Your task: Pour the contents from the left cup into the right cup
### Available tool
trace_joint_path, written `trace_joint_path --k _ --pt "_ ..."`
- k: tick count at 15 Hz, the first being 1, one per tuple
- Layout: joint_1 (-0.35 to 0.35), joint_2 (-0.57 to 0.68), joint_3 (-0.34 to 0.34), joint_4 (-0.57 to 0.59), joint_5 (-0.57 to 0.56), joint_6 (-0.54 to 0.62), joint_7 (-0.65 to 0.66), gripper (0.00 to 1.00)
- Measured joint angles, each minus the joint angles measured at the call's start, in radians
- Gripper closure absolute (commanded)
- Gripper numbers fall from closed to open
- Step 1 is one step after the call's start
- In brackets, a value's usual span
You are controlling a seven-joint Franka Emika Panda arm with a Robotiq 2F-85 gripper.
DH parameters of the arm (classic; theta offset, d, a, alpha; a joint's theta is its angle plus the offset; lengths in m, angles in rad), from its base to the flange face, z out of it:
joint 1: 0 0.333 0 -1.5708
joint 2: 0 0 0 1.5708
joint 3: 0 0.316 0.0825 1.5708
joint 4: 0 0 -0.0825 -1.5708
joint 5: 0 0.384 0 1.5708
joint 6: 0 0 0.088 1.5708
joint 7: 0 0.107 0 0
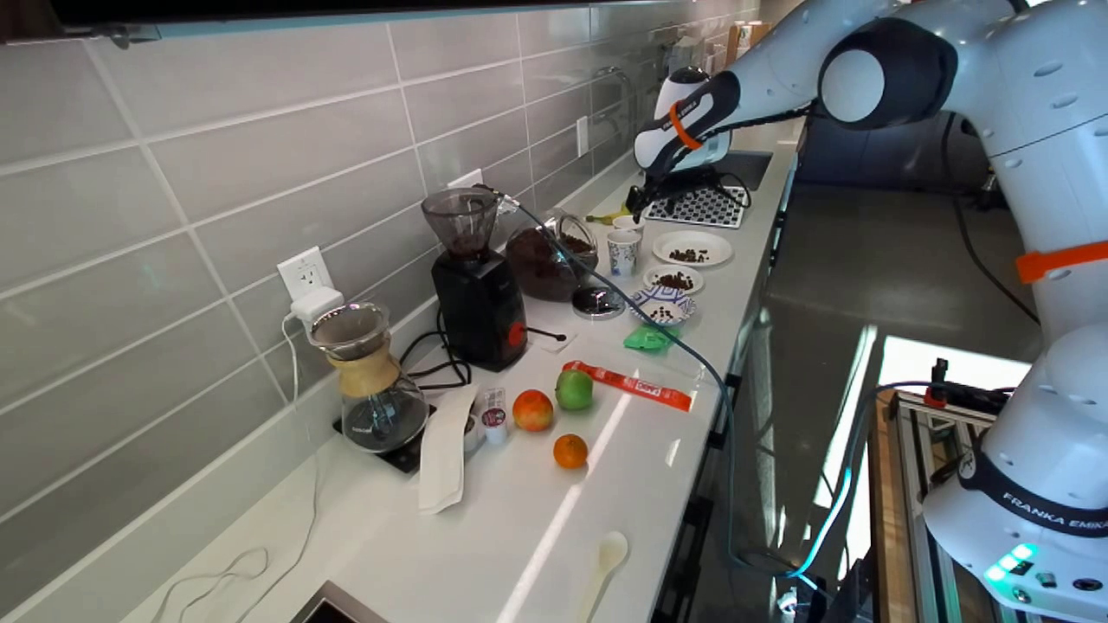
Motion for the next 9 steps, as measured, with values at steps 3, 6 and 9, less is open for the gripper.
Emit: trace_joint_path --k 3,6,9 --pt "0.0 0.017 0.0 0.008 0.002 -0.003 0.081 0.0" --pt "0.0 0.03 0.001 0.01 0.015 -0.004 0.13 0.0" --pt "0.0 0.042 0.002 0.012 0.038 -0.005 0.165 0.0"
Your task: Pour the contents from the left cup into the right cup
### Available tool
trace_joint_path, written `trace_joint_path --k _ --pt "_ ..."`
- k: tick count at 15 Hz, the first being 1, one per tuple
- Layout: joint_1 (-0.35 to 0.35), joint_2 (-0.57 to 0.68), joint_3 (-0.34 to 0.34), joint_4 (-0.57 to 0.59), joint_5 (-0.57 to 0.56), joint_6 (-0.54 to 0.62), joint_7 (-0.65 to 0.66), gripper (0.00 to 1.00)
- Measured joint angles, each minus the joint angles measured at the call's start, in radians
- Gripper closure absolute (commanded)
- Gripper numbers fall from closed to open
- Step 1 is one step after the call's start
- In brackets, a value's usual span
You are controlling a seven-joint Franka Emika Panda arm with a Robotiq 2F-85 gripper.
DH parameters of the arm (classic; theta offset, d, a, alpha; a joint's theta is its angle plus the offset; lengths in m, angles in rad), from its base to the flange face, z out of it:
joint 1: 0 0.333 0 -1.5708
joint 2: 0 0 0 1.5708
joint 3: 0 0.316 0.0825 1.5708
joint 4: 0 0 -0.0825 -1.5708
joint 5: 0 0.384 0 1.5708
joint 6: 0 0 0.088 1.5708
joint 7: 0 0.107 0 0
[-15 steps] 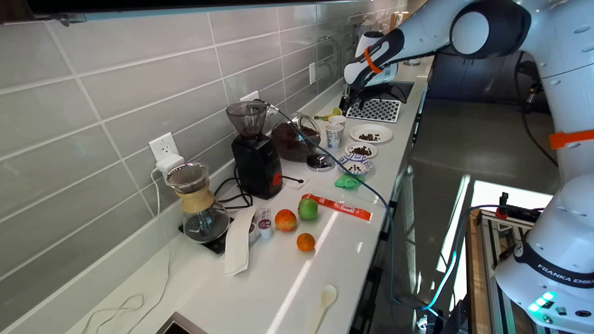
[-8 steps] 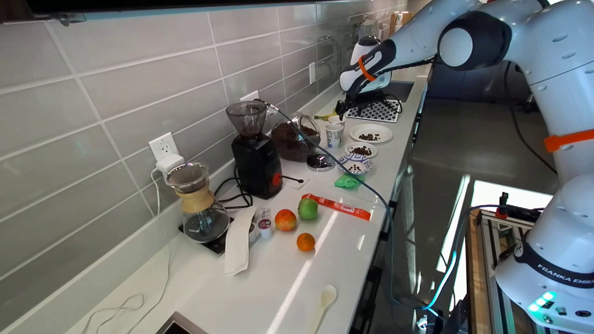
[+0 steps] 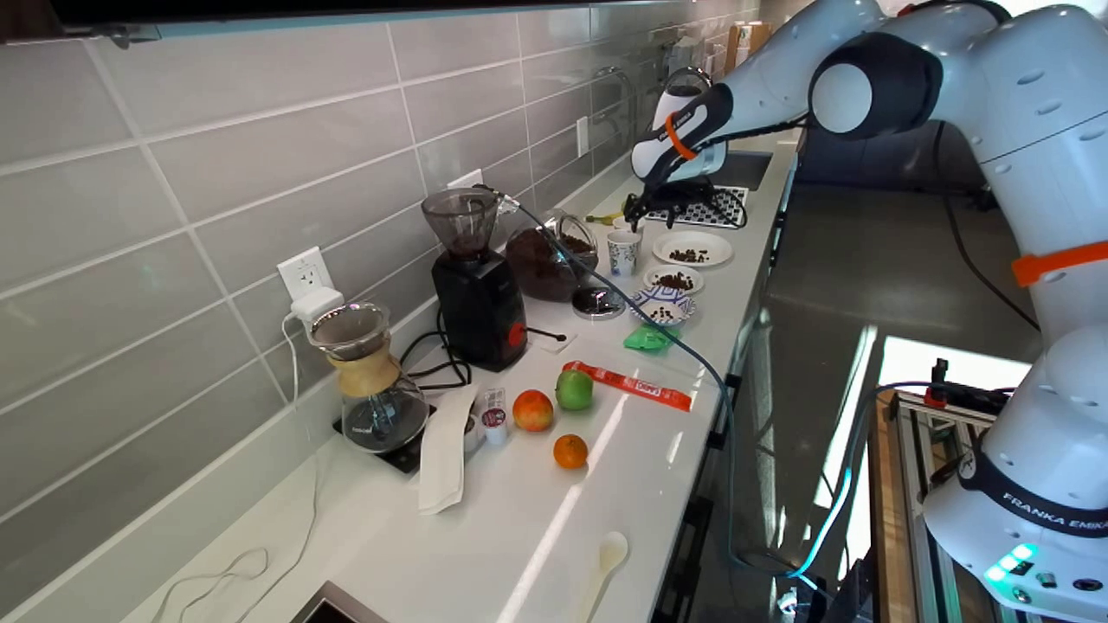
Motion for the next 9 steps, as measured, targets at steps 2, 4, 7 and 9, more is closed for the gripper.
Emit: trace_joint_path --k 2,4,7,9 --pt "-0.002 0.009 0.003 0.004 0.025 0.0 0.014 0.0" --pt "-0.005 0.02 0.008 0.014 0.047 0.0 0.022 0.0" --pt "-0.005 0.044 0.01 0.034 0.061 0.0 0.038 0.03" --pt "-0.005 0.062 0.011 0.052 0.064 0.0 0.049 0.28"
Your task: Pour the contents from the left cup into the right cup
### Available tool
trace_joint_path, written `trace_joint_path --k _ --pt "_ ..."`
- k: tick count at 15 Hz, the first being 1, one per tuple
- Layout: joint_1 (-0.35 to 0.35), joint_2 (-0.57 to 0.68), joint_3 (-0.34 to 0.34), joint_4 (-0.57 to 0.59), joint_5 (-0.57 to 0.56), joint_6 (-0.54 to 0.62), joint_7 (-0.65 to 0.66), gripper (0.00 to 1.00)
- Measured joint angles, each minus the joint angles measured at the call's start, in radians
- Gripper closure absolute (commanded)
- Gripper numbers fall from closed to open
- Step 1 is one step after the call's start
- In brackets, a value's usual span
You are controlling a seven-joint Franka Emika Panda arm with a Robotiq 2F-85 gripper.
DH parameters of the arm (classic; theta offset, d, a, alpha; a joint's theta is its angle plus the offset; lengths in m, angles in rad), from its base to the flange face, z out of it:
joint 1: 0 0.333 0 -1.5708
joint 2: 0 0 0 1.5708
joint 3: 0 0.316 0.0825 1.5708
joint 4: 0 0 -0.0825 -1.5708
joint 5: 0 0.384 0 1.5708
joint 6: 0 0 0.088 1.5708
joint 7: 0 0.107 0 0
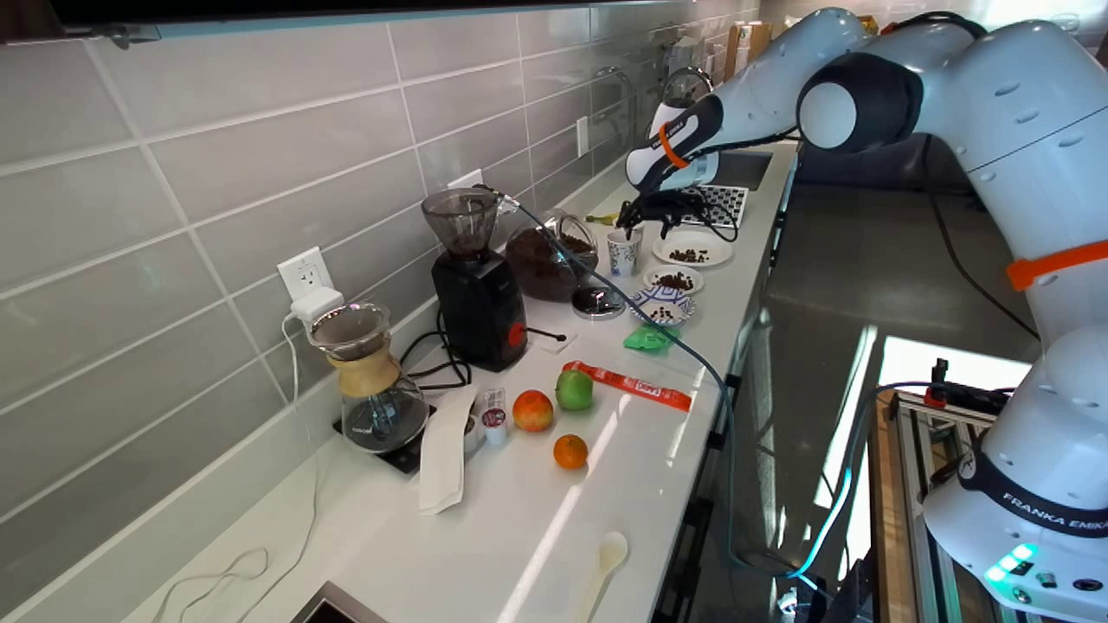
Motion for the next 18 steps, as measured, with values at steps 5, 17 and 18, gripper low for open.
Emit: trace_joint_path --k 5,17,18 --pt "-0.005 0.044 0.002 0.056 0.01 0.0 0.018 0.06" --pt "-0.021 0.1 0.035 0.144 0.029 0.0 0.028 0.93" --pt "-0.021 0.103 0.037 0.145 0.029 0.0 0.028 0.99"
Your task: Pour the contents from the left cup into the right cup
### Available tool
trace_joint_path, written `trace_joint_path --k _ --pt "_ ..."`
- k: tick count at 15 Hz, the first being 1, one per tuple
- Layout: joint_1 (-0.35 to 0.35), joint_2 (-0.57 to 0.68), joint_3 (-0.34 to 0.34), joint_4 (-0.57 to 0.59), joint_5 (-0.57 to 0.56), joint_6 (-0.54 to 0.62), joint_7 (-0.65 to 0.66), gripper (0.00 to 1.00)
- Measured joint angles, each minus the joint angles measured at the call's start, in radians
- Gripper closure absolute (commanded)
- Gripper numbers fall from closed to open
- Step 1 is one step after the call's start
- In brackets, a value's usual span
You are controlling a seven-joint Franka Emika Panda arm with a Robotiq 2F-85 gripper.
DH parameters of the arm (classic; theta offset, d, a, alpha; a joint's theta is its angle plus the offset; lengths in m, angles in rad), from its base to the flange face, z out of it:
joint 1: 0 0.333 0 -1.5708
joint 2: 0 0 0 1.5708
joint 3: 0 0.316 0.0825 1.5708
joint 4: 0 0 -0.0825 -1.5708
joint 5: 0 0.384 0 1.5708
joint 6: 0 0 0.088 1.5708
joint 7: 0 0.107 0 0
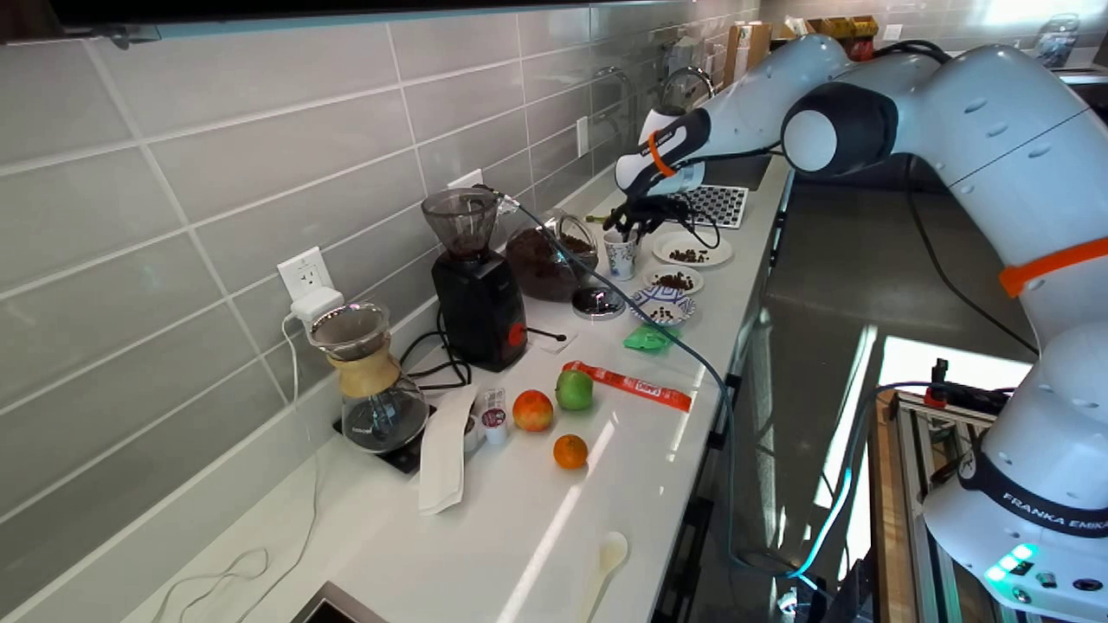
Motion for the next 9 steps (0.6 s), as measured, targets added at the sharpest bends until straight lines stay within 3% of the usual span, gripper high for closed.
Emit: trace_joint_path --k 9 --pt "0.0 -0.048 0.003 -0.005 0.0 0.0 -0.002 0.99"
